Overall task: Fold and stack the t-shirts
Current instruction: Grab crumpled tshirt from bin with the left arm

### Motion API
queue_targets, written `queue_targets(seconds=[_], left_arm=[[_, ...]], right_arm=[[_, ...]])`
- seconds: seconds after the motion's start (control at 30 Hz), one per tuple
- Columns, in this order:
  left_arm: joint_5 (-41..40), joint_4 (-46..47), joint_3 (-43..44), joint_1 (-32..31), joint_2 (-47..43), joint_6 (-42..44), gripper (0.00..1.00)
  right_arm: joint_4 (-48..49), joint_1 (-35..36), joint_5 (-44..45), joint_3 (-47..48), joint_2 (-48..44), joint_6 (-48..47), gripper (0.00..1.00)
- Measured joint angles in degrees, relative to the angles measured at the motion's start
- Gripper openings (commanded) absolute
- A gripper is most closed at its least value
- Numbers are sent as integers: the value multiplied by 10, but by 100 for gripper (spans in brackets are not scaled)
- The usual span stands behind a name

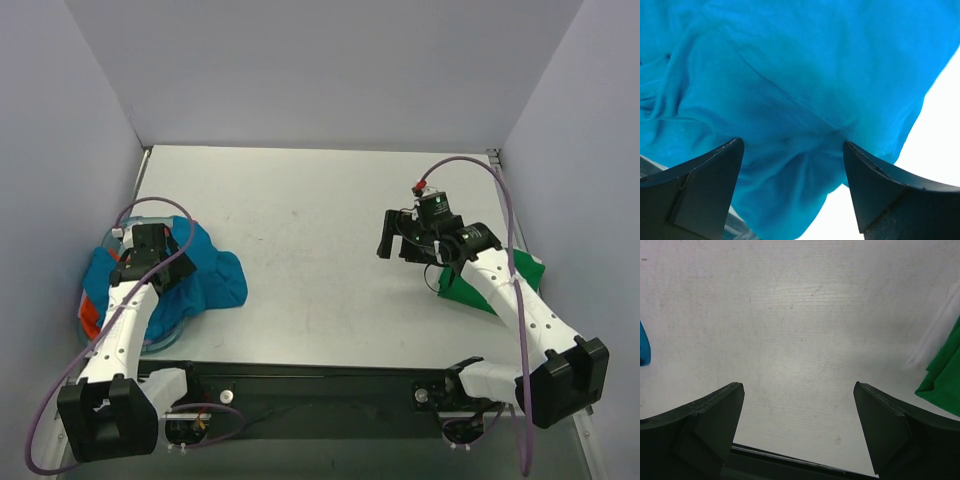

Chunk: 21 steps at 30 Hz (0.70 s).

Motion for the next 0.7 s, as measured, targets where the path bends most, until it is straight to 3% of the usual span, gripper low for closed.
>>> queue_targets(seconds=[0.07,0.17,0.2,0.27,0.3,0.4,0.43,0.7], left_arm=[[7,15,-17,9,0,-11,86],[17,32,-37,30,0,-25,70],[21,38,-42,37,0,-30,58],[24,42,-45,45,0,-31,47],[26,45,-45,47,0,-31,37],[33,50,-44,47,0,-30,19],[36,50,-42,47,0,-28,3],[38,-2,47,39,-7,2,0]], right_arm=[[0,0,-6,7,10,-6,98],[0,-3,-17,17,21,-15,98],[1,-3,-20,19,23,-17,98],[1,-4,-25,19,24,-21,98],[1,-4,-27,19,24,-23,97],[1,-4,-34,19,25,-24,98],[2,-5,-36,19,25,-24,97],[8,-7,-41,21,29,-23,97]])
